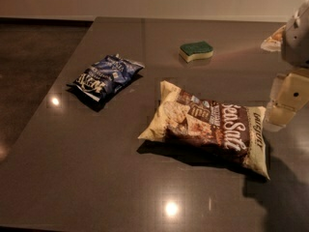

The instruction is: Pick brown chip bag

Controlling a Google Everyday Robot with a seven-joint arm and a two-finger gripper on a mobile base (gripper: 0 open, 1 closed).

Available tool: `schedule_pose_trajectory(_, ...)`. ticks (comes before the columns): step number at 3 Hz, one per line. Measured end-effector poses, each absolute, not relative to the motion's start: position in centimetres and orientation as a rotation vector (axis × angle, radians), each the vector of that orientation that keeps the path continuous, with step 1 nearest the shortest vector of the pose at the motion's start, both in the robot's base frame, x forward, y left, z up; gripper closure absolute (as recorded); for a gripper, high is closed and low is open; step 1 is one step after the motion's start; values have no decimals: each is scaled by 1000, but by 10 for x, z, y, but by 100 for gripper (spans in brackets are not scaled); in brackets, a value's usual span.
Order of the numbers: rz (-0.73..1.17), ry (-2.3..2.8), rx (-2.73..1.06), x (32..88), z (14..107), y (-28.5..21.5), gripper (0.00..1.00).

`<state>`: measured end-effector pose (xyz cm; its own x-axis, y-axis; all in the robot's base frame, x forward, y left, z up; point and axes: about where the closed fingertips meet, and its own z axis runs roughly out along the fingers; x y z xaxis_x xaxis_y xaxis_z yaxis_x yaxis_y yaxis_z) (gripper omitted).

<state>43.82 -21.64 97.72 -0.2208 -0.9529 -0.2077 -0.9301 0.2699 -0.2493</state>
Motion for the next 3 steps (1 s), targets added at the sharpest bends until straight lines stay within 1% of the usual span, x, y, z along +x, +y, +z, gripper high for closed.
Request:
schedule_pose_trajectory(1,-102,2229,-1723,438,977,-216,0)
schedule_pose_trajectory(2,-99,2229,-1746,442,962,-206,0)
schedule_pose_trajectory(3,-52,2224,-1784,442,945,-194,0)
